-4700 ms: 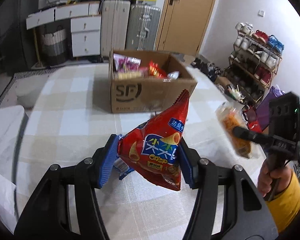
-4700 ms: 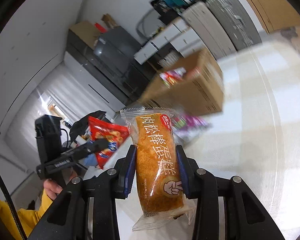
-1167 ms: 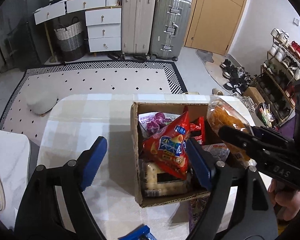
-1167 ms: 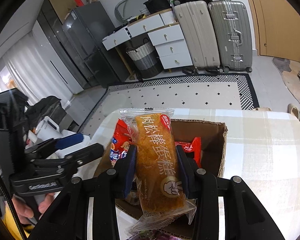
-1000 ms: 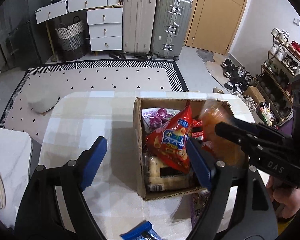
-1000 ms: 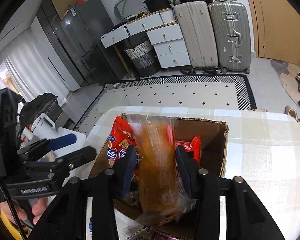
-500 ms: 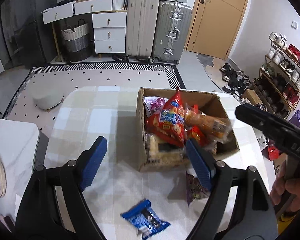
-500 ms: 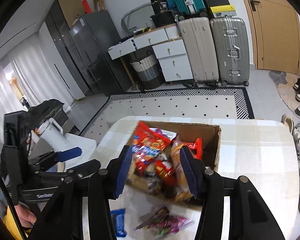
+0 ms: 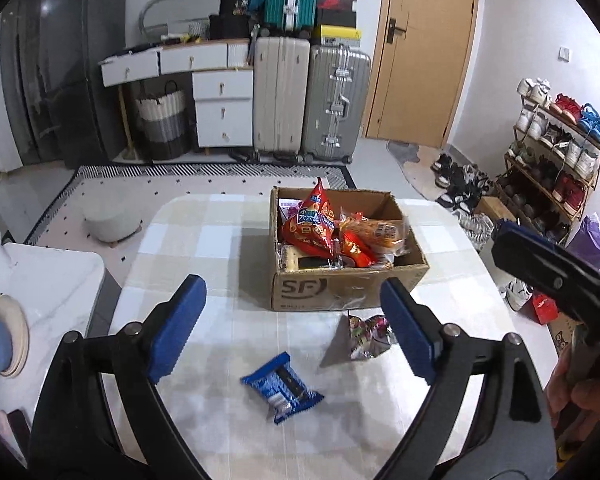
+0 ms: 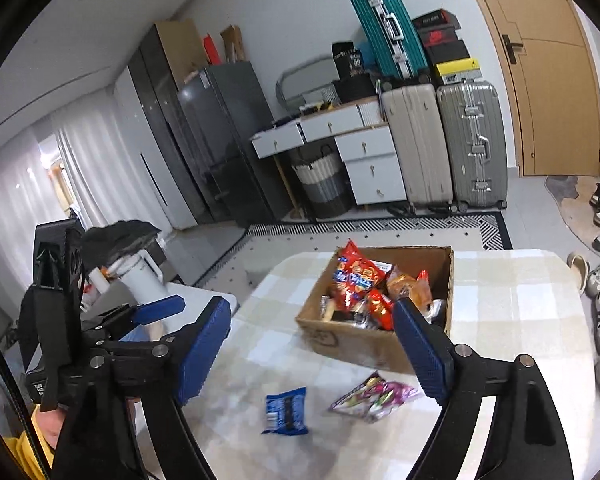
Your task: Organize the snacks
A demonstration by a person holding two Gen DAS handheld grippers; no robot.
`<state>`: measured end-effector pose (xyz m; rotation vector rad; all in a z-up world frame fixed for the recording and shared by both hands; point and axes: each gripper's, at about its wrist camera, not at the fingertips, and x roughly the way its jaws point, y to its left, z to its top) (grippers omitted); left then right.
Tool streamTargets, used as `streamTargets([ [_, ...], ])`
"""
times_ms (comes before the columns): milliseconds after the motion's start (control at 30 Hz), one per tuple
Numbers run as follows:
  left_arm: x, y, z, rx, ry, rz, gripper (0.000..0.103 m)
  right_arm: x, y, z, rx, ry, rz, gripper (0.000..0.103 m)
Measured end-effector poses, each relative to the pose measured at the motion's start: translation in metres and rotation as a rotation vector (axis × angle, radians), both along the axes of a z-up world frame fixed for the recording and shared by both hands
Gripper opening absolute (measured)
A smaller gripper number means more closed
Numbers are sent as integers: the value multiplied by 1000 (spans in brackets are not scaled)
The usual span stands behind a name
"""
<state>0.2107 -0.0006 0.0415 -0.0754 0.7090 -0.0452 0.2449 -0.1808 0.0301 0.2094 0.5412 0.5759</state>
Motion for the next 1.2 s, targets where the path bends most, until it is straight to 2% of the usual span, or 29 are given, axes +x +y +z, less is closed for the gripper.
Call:
streamTargets([
  [100, -31, 0, 10, -3, -46, 15, 102, -24, -1, -1, 20, -8, -2, 89],
  [333, -92, 13, 15, -22, -118, 51, 102, -70, -8, -14, 60, -42, -39, 94],
  [567, -124, 39, -6, -62, -131, 104, 102, -95, -16, -48, 70, -30, -97, 94],
  [667, -126, 45, -25, -73, -103, 115, 102, -93, -17, -67, 65, 1, -103, 94],
  [800, -107, 42, -50, -72, -54, 113, 102, -79, -19, -91, 76, 68, -104, 94],
  [1067, -70, 35, -86, -73, 1, 100, 102, -44, -18, -114, 66, 142, -98, 94],
  [1200, -54, 33, -100, -73, 20, 98, 102, -8, -17, -139, 87, 279, -73, 94],
])
